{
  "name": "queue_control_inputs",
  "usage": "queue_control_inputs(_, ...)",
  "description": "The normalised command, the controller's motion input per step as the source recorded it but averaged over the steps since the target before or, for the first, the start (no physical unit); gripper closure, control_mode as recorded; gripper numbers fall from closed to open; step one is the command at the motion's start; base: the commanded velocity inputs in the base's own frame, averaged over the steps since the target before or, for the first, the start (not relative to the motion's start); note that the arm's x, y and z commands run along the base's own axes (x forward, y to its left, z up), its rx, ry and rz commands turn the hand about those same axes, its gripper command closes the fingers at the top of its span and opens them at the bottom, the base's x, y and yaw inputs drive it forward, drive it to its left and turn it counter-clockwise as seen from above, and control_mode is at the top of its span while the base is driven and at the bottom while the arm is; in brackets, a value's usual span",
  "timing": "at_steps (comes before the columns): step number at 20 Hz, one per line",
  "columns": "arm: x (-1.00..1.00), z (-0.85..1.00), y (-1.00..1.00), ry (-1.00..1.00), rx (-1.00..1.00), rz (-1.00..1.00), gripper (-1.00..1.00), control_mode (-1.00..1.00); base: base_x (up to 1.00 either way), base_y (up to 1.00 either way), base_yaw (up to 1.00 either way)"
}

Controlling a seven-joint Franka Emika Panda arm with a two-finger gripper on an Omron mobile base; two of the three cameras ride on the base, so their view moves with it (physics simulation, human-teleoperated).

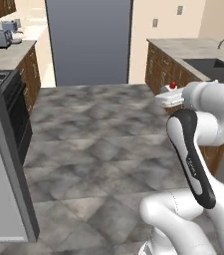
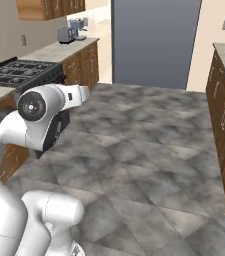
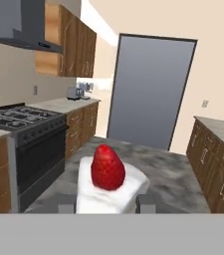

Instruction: Take the cakes from the fridge and place them on the empty tray on the dining counter.

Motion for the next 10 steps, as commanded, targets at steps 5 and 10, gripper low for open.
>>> queue_control_inputs(5, 0.00, 0.00, 0.00, 0.00, 0.00, 0.00, 1.00, 1.00, -0.02, -0.28, -0.40)
queue_control_inputs(10, 0.00, 0.00, 0.00, 0.00, 0.00, 0.00, 1.00, 1.00, -0.14, -0.41, -0.37)
